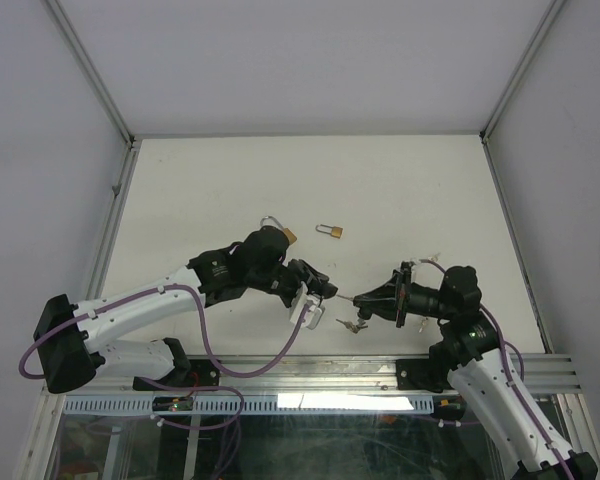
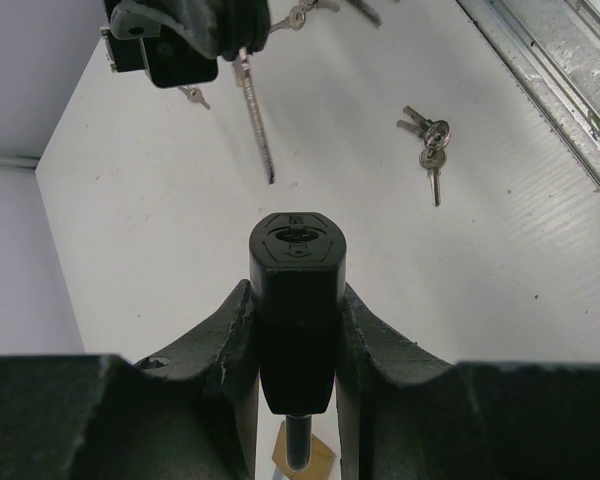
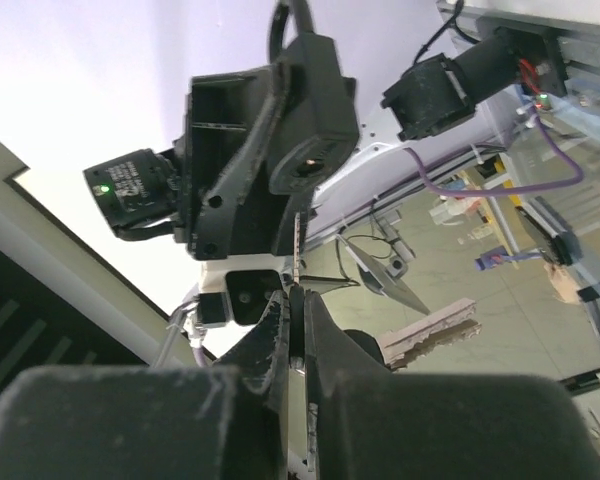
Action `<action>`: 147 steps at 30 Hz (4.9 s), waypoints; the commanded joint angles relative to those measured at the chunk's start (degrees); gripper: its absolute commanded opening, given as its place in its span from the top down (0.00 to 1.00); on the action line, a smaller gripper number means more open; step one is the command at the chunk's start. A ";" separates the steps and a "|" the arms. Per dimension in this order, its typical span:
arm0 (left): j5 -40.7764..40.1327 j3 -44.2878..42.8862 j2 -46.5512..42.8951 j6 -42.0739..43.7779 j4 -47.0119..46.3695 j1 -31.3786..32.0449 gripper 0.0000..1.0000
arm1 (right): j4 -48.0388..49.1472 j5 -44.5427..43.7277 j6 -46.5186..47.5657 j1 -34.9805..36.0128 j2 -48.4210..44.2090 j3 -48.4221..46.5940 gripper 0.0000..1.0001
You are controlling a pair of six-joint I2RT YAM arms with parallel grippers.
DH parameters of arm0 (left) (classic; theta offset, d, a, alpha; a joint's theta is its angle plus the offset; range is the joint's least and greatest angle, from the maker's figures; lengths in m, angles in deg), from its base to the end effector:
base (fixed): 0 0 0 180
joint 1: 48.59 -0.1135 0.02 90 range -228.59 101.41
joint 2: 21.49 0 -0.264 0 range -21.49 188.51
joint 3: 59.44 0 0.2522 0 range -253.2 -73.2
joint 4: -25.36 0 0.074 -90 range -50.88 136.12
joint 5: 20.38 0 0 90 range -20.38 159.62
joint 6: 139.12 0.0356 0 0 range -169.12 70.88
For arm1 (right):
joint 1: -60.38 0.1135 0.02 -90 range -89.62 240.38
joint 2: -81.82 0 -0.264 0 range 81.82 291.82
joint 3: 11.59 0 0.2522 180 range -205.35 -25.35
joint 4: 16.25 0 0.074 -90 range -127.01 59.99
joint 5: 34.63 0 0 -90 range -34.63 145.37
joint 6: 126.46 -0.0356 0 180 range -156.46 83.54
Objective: Unlock with the key
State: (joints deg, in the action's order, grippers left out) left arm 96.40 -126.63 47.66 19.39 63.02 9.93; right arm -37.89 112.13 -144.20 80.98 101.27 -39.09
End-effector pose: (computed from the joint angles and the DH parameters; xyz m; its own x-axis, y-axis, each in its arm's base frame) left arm 0.1219 -0.2297 0.2841 0.7551 0.3576 -0.5495 0.6552 -0.4437 0.6115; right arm 0.0941 0.0672 0.2148 -0.8415 0.2415 0.4833 0.5001 0.0096 0.8659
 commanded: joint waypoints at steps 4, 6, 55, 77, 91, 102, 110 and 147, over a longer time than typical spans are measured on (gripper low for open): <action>4.04 -1.85 -0.86 -2.76 -8.40 0.23 1.00 | 15.30 1.65 -13.90 -0.21 -0.06 2.93 1.00; 3.54 -2.18 -0.36 -3.43 -9.59 0.41 1.00 | 17.70 2.48 -15.75 -0.21 -0.27 4.13 1.00; 4.41 -3.99 1.84 -2.49 -11.06 1.02 1.00 | 19.91 -2.41 -2.02 -1.09 9.05 2.07 1.00; -5.79 -2.47 0.38 -5.23 -14.28 4.74 1.00 | 11.46 -6.22 1.62 -1.09 7.78 0.19 1.00; -12.68 3.18 -2.56 -3.78 -26.44 6.70 1.00 | 14.34 -7.23 -0.02 -1.20 8.34 1.62 1.00; -10.62 8.07 -4.51 -2.87 -37.00 6.78 1.00 | 16.25 -5.11 0.54 -1.55 11.09 1.13 1.00; -12.21 8.77 -4.72 -1.98 -37.61 7.08 1.00 | 4.60 -4.78 7.92 -1.69 9.85 -3.12 1.00; -13.60 11.98 -4.90 2.50 -45.88 8.08 1.00 | 12.43 -1.31 16.85 -1.70 10.52 -3.66 1.00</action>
State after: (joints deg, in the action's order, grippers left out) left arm 78.46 -113.43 45.19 20.14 31.40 16.62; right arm -25.04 108.78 -131.11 78.86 110.49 -40.31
